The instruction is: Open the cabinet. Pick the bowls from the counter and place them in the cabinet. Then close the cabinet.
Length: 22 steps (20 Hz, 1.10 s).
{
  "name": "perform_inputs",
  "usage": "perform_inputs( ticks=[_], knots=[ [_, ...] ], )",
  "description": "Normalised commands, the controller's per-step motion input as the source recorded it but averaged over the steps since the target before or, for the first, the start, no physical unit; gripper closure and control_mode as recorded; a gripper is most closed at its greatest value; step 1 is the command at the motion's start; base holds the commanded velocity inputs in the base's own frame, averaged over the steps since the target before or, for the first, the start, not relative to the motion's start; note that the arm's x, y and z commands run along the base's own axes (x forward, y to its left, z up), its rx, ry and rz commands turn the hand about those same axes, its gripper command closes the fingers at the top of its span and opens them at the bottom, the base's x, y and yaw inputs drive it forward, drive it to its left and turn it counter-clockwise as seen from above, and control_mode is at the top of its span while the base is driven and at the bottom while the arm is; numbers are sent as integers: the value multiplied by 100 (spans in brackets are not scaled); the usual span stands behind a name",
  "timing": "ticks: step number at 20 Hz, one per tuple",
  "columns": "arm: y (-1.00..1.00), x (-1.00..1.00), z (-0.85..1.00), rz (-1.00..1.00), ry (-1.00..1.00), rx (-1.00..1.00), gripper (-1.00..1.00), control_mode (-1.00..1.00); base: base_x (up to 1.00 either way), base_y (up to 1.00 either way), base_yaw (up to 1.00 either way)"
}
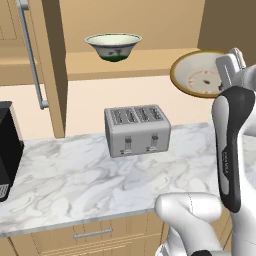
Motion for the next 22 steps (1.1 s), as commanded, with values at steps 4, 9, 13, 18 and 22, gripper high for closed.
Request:
perform_inputs(
  ticks=[4, 9, 13, 18, 22],
  knots=[
    [3, 42, 20, 0, -10, -3, 100, -100, 0, 0, 0],
    [0, 34, 2, 0, -18, -2, 100, -100, 0, 0, 0],
    [0, 23, 0, 0, -18, 0, 100, -100, 0, 0, 0],
    [3, 41, 6, 0, -6, 1, 100, -100, 0, 0, 0],
    [0, 55, 22, 5, 13, 0, 100, -100, 0, 0, 0]
  ],
)
